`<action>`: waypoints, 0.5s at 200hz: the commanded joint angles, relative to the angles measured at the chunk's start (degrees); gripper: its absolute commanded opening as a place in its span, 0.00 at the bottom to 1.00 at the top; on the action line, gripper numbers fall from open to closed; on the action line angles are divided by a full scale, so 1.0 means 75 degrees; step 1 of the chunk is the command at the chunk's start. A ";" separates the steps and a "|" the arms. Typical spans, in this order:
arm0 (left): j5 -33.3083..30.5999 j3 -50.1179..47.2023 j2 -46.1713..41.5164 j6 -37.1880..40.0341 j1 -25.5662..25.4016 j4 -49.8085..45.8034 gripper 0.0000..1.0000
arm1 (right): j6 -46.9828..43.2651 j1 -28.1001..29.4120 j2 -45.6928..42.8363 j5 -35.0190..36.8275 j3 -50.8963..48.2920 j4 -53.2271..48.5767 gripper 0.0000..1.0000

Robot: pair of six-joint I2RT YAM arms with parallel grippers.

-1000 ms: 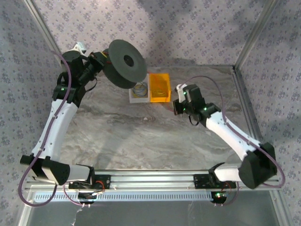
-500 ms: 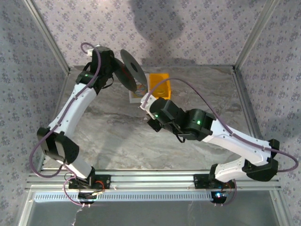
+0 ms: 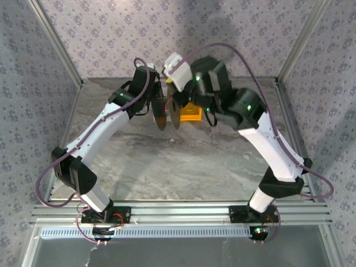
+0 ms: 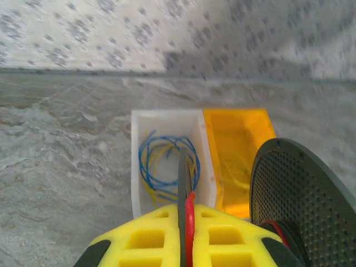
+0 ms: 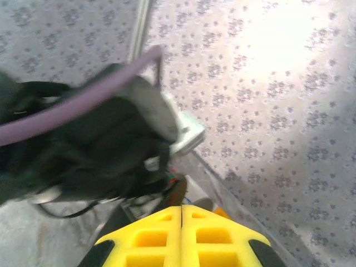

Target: Wrap the cables

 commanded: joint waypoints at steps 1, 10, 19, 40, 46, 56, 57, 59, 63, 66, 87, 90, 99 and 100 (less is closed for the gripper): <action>0.1255 -0.0229 -0.0617 0.1332 -0.0166 -0.0287 0.00 | -0.0014 -0.1001 0.0223 -0.1337 0.0522 0.0294 0.00; 0.1607 -0.0393 -0.0804 0.1716 -0.0297 -0.0320 0.00 | 0.0169 -0.1426 0.0333 -0.1740 0.0520 0.0395 0.00; 0.1920 -0.0461 -0.0941 0.2036 -0.0420 -0.0491 0.00 | 0.0378 -0.1854 0.0426 -0.2080 0.0513 0.0485 0.00; 0.2576 -0.0339 -0.1017 0.2911 -0.0698 -0.1384 0.00 | 0.0894 -0.2780 0.0673 -0.2908 0.0523 0.0836 0.00; 0.2772 -0.0309 -0.1033 0.3177 -0.0811 -0.1597 0.00 | 0.1042 -0.3018 0.0756 -0.3111 0.0536 0.0934 0.00; 0.3008 -0.0309 -0.1083 0.3551 -0.1016 -0.1853 0.00 | 0.1233 -0.3383 0.0901 -0.3426 0.0574 0.1055 0.00; 0.3042 -0.0312 -0.1088 0.3585 -0.1036 -0.1875 0.00 | 0.1246 -0.3413 0.0916 -0.3439 0.0579 0.1059 0.00; 0.3108 -0.0314 -0.1101 0.3654 -0.1066 -0.1915 0.00 | 0.1270 -0.3470 0.0950 -0.3487 0.0588 0.1057 0.00; 0.3273 -0.0319 -0.1130 0.3764 -0.1110 -0.1987 0.00 | 0.1326 -0.3597 0.1020 -0.3553 0.0595 0.1063 0.00; 0.3394 -0.0345 -0.1164 0.3831 -0.1144 -0.2026 0.00 | 0.1364 -0.3703 0.1069 -0.3598 0.0589 0.1064 0.00; 0.4416 -0.0683 -0.1626 0.4153 -0.1208 -0.1952 0.00 | 0.1458 -0.4348 0.1184 -0.4033 -0.0003 0.1146 0.00; 0.4555 -0.0734 -0.1711 0.4186 -0.1209 -0.1936 0.00 | 0.1477 -0.4427 0.1153 -0.4093 -0.0200 0.1207 0.00; 0.4951 -0.0842 -0.1947 0.4256 -0.1198 -0.1921 0.00 | 0.1613 -0.4700 0.1006 -0.4318 -0.0878 0.1482 0.00; 0.4974 -0.0848 -0.1971 0.4271 -0.1198 -0.1915 0.00 | 0.1629 -0.4733 0.0986 -0.4342 -0.0956 0.1531 0.00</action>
